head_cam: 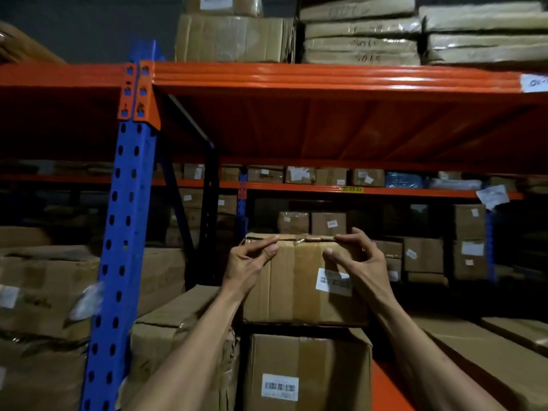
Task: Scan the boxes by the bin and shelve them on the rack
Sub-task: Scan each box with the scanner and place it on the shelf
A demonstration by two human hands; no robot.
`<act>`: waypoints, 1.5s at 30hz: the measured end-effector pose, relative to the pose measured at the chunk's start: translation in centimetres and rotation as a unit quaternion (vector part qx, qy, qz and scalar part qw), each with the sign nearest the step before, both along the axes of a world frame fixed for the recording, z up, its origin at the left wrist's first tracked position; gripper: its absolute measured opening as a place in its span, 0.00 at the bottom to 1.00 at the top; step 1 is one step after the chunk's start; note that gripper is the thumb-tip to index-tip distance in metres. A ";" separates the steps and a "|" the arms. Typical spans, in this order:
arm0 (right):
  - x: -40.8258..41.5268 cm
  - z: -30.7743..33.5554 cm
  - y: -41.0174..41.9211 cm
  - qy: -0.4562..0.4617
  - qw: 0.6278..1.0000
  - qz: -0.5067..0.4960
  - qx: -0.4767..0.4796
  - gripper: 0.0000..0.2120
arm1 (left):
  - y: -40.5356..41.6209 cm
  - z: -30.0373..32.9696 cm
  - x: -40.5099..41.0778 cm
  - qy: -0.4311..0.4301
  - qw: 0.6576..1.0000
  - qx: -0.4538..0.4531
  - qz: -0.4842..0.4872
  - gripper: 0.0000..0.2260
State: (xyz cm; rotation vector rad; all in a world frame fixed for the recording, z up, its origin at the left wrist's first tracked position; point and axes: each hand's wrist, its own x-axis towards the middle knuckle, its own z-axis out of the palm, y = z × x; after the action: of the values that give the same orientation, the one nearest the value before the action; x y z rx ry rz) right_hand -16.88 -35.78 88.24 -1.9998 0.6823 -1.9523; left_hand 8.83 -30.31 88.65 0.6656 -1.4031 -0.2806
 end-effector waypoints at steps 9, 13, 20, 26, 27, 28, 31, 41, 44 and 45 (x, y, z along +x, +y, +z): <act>-0.2 -3.8 -4.6 0.027 0.999 -0.043 -0.019 0.19 | -4.3 -3.9 -0.8 -0.005 1.000 0.020 -0.007 0.12; -0.1 -4.6 -4.1 0.045 0.995 -0.084 -0.019 0.25 | -4.3 -5.3 -0.6 -0.111 0.988 0.017 0.105 0.24; -1.2 -5.5 -2.5 0.177 0.975 -0.124 0.047 0.38 | -2.8 -5.0 -0.4 -0.182 0.966 0.092 0.159 0.33; -2.5 -3.6 -0.9 0.305 0.933 -0.152 0.117 0.47 | -1.1 -4.4 -0.4 -0.243 0.944 0.151 0.168 0.36; -2.6 -3.4 -0.6 0.318 0.929 -0.142 0.128 0.49 | -0.7 -4.3 -0.5 -0.250 0.939 0.166 0.169 0.37; -2.7 -3.1 -0.3 0.326 0.926 -0.135 0.136 0.50 | -0.2 -4.2 -0.6 -0.258 0.933 0.183 0.172 0.38; -2.8 -3.3 0.8 0.337 0.917 -0.147 0.155 0.51 | 1.2 -4.3 -1.0 -0.281 0.918 0.222 0.168 0.44; -10.2 -13.8 5.8 0.258 0.913 -0.249 0.195 0.41 | 4.8 -17.2 -8.6 -0.201 0.930 -0.068 0.299 0.23; -14.9 -16.9 8.6 0.272 0.890 -0.297 0.212 0.40 | 6.3 -22.2 -14.4 -0.185 0.957 -0.010 0.221 0.19; -16.7 -18.1 9.6 0.285 0.884 -0.304 0.211 0.39 | 7.0 -24.0 -16.4 -0.187 0.963 0.021 0.193 0.18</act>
State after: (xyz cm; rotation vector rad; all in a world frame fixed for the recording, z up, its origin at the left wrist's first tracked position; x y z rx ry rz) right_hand -33.54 -26.16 70.16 -2.2173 1.8879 -1.2283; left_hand -7.58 -23.32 64.64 1.0499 -1.5881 0.1346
